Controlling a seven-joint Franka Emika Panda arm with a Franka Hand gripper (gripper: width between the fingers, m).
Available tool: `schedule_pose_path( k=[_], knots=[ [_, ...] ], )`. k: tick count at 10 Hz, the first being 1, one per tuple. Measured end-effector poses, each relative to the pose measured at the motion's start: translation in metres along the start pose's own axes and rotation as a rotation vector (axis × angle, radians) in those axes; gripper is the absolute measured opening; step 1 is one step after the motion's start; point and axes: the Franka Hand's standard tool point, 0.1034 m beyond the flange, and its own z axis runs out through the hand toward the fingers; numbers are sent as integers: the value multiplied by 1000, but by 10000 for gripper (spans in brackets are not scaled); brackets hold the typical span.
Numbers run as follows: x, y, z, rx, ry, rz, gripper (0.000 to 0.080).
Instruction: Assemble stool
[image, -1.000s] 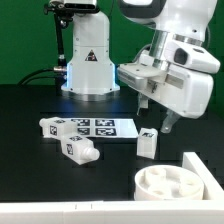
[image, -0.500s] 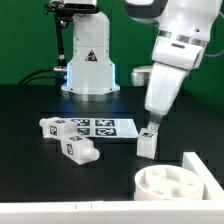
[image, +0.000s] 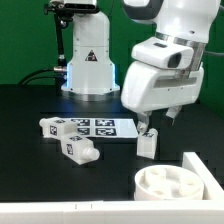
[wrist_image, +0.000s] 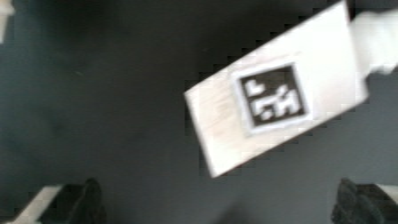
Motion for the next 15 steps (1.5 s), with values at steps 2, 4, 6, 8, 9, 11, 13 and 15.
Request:
schedule_pose_path(
  k=[2,4,6,8,9,11,13,15],
  knots=[
    [-6,17,7,73,-34,271,649],
    [-4,11,7,81,-36,380,649],
    [-3,10,9,124,-60,557,649],
    [6,19,9,238,-160,786,649],
    [7,22,11,267,-216,803,649],
    [7,24,13,284,-246,815,649],
    [-3,24,15,340,-415,738,649],
    [-7,19,16,445,-627,691,649]
  ],
)
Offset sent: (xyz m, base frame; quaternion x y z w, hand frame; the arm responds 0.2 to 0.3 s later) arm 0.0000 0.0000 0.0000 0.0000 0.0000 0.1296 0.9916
